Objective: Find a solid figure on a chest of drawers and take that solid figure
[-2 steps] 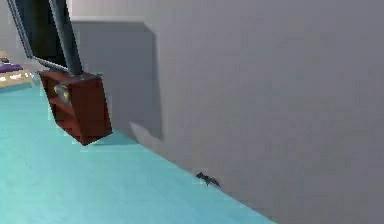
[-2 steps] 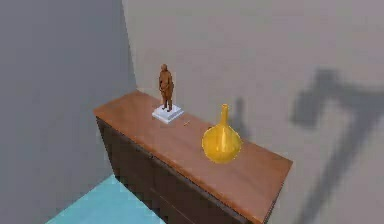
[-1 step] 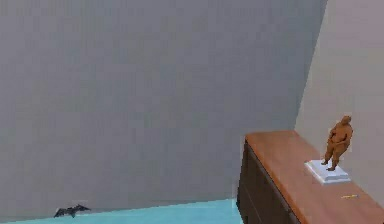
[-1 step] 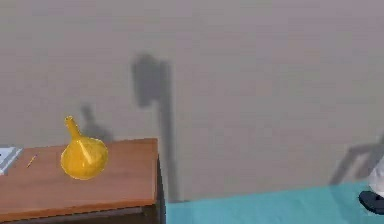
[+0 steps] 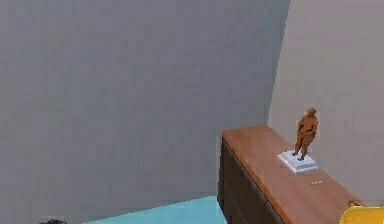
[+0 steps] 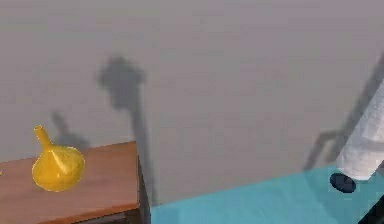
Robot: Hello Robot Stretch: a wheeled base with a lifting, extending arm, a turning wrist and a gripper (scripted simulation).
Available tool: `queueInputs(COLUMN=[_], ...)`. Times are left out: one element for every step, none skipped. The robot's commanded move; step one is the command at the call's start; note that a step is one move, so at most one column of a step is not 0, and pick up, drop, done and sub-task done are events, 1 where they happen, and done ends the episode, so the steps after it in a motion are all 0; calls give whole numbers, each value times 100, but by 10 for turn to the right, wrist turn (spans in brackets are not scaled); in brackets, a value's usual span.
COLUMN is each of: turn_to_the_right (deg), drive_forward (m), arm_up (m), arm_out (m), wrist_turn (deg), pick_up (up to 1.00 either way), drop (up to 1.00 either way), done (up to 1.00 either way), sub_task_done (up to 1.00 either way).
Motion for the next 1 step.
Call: queueInputs(turn_to_the_right=[0], drive_forward=[100], arm_up=[0], arm_out=[0], wrist_turn=[0], pick_up=[0], drop=[0], done=[0], sub_task_done=[0])
